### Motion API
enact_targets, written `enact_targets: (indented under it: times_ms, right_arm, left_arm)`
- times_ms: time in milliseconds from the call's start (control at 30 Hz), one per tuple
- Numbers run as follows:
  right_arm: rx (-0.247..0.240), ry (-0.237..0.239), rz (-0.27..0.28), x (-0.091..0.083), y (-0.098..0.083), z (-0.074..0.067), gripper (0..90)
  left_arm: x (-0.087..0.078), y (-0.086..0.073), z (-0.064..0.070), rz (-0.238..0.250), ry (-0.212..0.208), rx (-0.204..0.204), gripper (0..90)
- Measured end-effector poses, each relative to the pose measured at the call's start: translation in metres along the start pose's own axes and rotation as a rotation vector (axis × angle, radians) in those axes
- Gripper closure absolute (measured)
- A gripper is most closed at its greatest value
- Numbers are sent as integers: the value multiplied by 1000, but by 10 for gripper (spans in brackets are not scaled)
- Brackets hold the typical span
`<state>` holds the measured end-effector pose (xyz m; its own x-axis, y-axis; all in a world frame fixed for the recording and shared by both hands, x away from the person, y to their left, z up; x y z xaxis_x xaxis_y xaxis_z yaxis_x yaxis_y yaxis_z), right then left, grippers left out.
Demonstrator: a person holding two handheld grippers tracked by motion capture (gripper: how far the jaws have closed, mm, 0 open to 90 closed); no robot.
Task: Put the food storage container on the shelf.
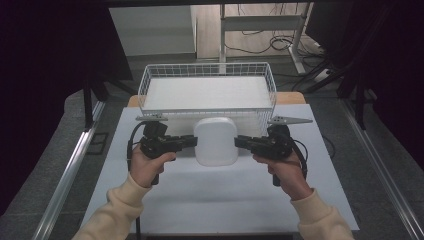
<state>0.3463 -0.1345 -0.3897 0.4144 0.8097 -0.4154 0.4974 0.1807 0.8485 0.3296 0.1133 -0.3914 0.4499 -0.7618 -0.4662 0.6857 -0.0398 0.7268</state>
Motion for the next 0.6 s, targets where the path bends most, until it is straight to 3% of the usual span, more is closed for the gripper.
enact_targets:
  times_ms: [600]
  right_arm:
    - [-39,-4,28,-2,45,-5,795]
  left_arm:
    - [-18,42,7,29,25,39,783]
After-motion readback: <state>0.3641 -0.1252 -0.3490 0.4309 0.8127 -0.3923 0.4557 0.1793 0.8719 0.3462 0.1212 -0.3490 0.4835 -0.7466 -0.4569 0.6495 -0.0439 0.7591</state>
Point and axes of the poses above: each handheld gripper's, and its own axes: x roughly forward along the jaws, y roughly out of its top, z roughly to its right, the point moved 5 cm from there along x, roughly forward along the jaws, and after that the axes turned 4 degrees about -x, right-handed, at the moved point
